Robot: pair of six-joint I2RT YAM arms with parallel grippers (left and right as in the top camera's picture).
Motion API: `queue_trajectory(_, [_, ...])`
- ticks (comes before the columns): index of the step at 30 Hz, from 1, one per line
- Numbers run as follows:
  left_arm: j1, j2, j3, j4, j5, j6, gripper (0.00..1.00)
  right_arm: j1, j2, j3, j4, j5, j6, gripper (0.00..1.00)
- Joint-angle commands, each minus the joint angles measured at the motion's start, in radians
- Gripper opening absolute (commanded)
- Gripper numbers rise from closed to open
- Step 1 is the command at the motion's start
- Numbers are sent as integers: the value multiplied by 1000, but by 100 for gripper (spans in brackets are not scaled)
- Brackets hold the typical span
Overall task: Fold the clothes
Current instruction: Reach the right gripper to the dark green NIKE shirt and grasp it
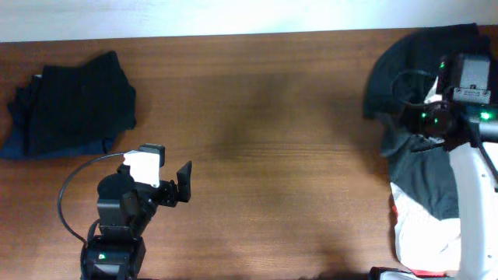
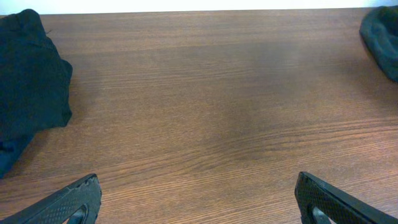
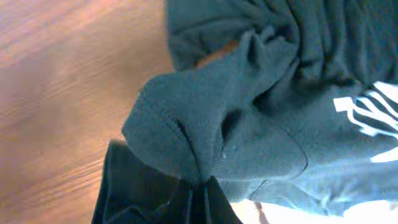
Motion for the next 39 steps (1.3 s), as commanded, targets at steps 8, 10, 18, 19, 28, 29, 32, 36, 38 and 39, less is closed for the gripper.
queue_trajectory(8, [6,-1,23,5,14,5,99,251,3,40,-14,-1181,-707,5])
queue_trajectory(10, [6,-1,23,5,14,5,99,354,19,40,-10,-995,-698,6])
queue_trajectory(18, [6,-1,23,6,14,5,99,432,114,41,64,-475,-441,99])
queue_trajectory(19, [6,-1,23,6,15,5,99,428,112,41,67,-332,-345,99])
queue_trajectory(28, [-16,172,23,10,271,-187,99,250,109,40,-76,-88,-111,99])
queue_trajectory(29, [-50,245,23,21,304,-236,99,235,109,40,-90,-88,-111,99])
queue_trajectory(32, [-167,434,23,81,318,-403,99,228,110,40,-105,-83,-112,99])
queue_trajectory(36, [-336,664,23,264,343,-520,99,228,110,40,-113,-80,-112,99])
queue_trajectory(38, [-409,793,23,391,339,-630,99,228,110,40,-120,-80,-111,99])
queue_trajectory(39, [-435,859,23,457,339,-694,99,228,110,40,-123,-80,-111,99])
